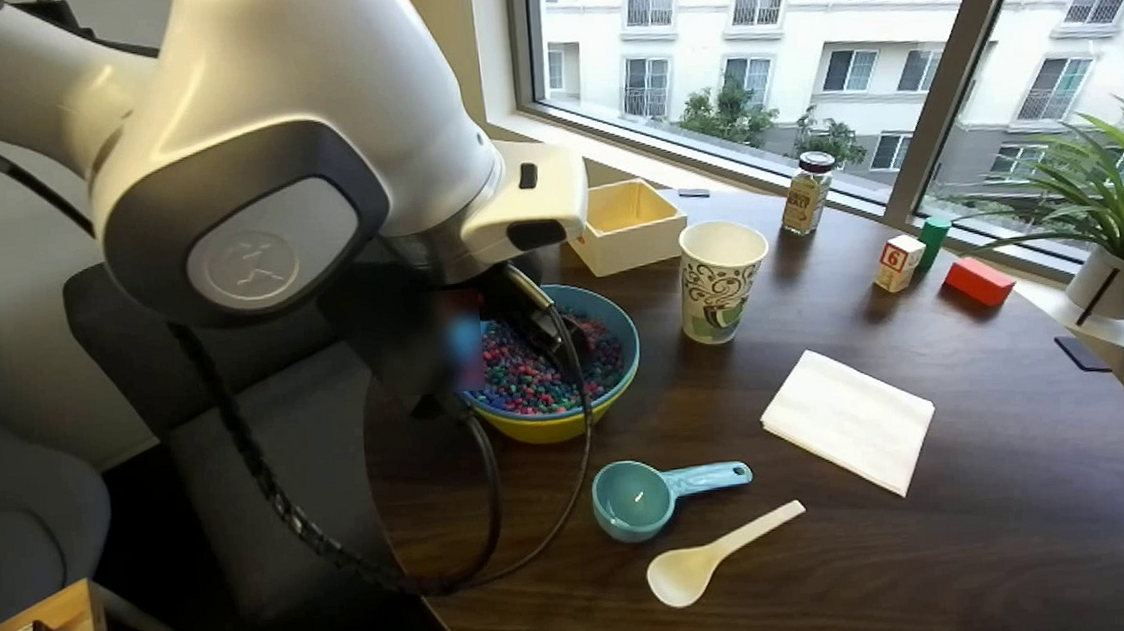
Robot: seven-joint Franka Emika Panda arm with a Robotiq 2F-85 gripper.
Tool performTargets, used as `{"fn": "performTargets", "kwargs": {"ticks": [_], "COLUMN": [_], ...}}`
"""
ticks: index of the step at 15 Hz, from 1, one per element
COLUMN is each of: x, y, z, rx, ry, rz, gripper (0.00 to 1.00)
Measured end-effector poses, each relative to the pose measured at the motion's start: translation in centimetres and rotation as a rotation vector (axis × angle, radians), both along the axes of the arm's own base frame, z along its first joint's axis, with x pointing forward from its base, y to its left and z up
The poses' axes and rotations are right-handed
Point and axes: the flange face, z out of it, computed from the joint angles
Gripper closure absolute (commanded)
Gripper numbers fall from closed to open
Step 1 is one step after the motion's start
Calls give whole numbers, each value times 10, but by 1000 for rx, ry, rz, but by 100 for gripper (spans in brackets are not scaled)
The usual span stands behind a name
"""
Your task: Put some colored objects in the measuring spoon
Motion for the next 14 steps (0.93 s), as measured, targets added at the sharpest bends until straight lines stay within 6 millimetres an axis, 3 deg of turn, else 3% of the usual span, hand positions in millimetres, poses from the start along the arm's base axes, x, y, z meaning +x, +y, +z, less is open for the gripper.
{"fn": "performTargets", "kwargs": {"ticks": [1,2,4,7,8,10,14], "x": [2,3,5,6,6,6,9], "y": [0,1,2,4,6,8,9], "z": [1,1,0,-4,-6,-9,-8], "rx": [1,2,5,13,14,16,17], "ry": [-5,-7,-6,3,7,12,10], "rz": [0,0,-1,2,4,7,9], "gripper": [70,31,33,16,56,52,83]}}
